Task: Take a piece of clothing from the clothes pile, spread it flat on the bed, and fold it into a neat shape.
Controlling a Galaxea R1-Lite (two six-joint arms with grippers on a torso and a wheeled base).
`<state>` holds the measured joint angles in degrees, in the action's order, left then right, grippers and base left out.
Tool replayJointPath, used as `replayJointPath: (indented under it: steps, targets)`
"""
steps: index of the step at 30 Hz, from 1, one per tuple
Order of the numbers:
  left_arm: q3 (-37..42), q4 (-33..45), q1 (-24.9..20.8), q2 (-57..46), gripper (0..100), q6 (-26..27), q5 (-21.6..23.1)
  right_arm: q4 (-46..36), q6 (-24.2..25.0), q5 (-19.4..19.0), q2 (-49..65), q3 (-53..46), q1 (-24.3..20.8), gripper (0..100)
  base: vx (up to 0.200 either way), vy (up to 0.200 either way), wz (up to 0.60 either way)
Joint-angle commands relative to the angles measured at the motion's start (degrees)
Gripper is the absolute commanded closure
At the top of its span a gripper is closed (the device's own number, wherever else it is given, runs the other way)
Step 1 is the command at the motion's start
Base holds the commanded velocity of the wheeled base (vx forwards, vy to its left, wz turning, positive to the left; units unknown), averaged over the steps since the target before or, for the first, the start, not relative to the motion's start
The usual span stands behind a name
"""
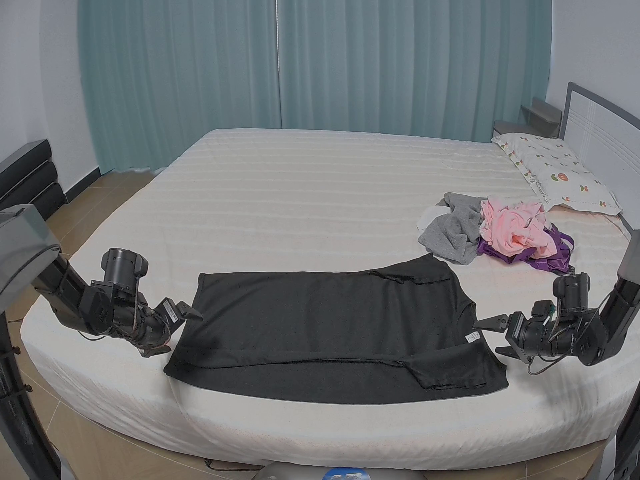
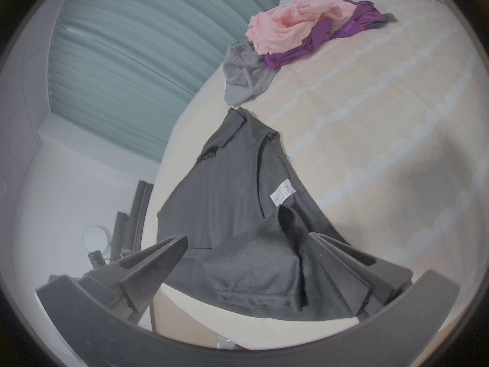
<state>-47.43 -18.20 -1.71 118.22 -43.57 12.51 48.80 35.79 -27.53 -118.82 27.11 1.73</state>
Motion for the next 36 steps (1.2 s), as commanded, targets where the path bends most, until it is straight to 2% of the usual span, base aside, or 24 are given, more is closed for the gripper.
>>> replayJointPath:
  steps: [1,4,5,8,13,19,36]
  targets:
    - [1.8,-0.1,0.0,-7.2,0,-3.4,0.0,7.4,6.9,-0.1,1.8,-7.3,-0.5,0,0.000,0.000,0.00]
    - [2.1,0.0,-0.2,-7.1,0,-3.7,0.1,10.7,10.1,-0.1,1.2,-8.4,-0.7,0,0.000,0.000,0.00]
    - [2.2,0.0,-0.1,-6.7,0,-4.2,0.1,13.2,12.5,-0.1,1.0,-9.4,-0.8,0,0.000,0.000,0.00]
    - [2.2,-0.2,-0.2,-6.0,0,-4.6,0.1,15.7,14.4,-0.2,0.8,-11.0,-0.8,0,0.000,0.000,0.00]
    - [2.4,-0.3,-0.5,-5.8,0,-5.1,1.6,16.7,14.5,-0.2,-0.6,-11.7,-0.9,0,0.000,0.000,0.00]
    - [3.1,-0.1,-0.9,-6.0,0,-5.1,2.8,16.7,14.3,-0.2,-1.1,-11.9,-0.9,0,0.200,0.000,0.00]
    - [4.3,0.3,-5.9,-5.1,0,-6.0,1.8,16.8,14.3,0.2,-1.9,-12.5,-2.7,0,0.000,0.000,0.00]
